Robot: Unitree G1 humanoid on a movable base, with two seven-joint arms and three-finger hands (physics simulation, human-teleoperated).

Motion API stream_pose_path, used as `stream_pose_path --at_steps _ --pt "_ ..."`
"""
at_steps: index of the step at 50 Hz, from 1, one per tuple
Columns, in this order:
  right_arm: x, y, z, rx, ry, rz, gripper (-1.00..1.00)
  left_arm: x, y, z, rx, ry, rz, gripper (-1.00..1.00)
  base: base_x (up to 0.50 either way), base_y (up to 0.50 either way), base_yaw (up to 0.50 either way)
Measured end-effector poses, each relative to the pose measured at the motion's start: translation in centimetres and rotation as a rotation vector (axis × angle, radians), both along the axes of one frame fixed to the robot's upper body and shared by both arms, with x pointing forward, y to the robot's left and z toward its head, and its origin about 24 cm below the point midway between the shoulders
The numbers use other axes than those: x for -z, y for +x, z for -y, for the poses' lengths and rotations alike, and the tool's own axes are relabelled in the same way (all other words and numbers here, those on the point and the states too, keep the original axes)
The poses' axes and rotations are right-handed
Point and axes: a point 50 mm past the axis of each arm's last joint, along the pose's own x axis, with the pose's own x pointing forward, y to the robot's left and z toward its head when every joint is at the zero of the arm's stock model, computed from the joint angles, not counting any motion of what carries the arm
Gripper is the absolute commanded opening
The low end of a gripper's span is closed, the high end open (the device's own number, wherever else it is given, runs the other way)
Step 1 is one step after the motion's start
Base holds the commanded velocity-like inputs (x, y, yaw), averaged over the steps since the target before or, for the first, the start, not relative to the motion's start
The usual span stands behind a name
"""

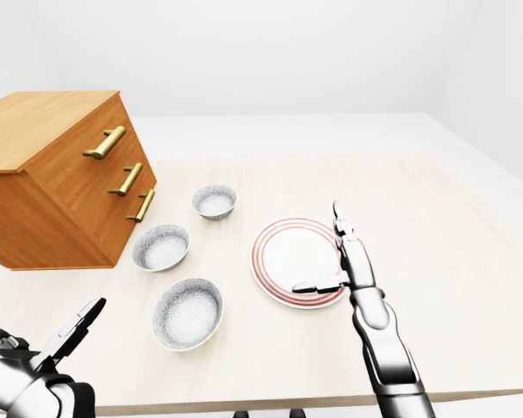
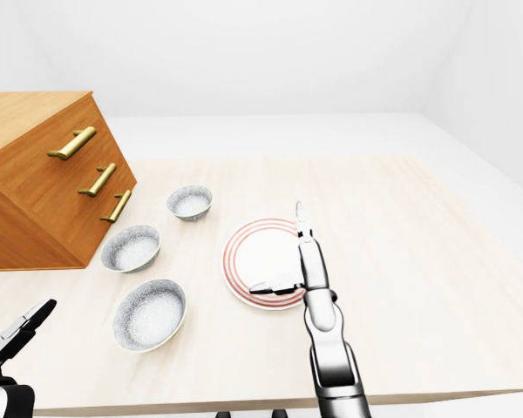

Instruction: Put the bowl at the front on the plate.

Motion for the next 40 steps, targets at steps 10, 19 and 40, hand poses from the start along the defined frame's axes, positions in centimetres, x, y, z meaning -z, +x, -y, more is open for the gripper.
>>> stream_pose_path --at_steps 10,19,40 --pt "-3.5 0.3 -1.8 -0.071 -0.144 0.149 1.00 0.0 0.0 0.0 -0.001 0.001 -0.002 1.00 0.00 0.00 0.00" --pt "-6.7 0.2 -4.0 -0.150 -0.340 0.283 1.00 0.0 0.0 0.0 -0.001 0.003 -0.002 1.00 0.00 0.00 0.00" --pt "-8.2 -0.3 -9.0 -0.275 -1.000 0.230 1.00 0.0 0.0 0.0 -0.003 0.008 -0.006 1.00 0.00 0.00 0.00"
